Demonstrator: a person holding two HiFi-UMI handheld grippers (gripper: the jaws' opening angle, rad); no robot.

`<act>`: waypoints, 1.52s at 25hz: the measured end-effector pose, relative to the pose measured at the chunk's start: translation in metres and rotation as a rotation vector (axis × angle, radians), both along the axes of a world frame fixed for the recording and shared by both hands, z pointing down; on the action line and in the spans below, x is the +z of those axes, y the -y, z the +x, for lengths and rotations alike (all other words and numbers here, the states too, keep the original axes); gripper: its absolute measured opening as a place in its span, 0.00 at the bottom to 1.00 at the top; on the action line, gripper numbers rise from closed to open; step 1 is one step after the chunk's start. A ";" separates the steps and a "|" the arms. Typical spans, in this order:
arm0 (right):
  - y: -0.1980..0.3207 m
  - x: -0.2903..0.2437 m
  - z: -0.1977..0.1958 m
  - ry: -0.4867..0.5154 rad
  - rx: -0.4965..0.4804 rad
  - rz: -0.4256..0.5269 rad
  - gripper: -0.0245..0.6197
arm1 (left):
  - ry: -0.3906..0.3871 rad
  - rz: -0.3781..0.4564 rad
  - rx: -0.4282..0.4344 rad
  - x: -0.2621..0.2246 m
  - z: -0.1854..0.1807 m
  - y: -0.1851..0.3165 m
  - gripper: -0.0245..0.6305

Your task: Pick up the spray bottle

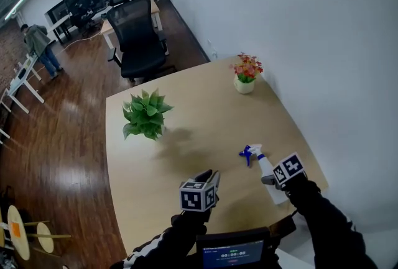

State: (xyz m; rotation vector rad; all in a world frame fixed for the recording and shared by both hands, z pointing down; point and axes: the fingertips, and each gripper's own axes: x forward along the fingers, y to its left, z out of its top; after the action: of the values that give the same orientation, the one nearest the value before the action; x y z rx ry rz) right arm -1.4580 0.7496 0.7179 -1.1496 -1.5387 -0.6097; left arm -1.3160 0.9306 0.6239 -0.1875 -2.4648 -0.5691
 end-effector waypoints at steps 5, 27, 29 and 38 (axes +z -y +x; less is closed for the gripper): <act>0.007 0.031 -0.005 -0.034 0.044 0.054 0.69 | 0.045 -0.039 -0.059 0.002 -0.006 -0.007 0.13; -0.009 0.044 -0.004 -0.126 0.047 -0.045 0.63 | 0.052 0.008 -0.058 0.012 -0.008 0.003 0.08; -0.019 0.028 -0.005 -0.130 0.073 -0.144 0.63 | 0.076 -0.001 -0.074 0.003 -0.003 -0.002 0.08; -0.056 -0.125 0.009 0.008 0.085 -0.657 0.63 | 0.275 -0.095 -0.047 -0.066 0.026 -0.009 0.07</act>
State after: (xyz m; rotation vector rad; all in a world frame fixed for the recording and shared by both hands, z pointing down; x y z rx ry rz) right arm -1.4490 0.8052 0.5932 -1.5497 -1.8460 -0.0350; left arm -1.2900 0.9398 0.5582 -0.2183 -2.7634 -0.5272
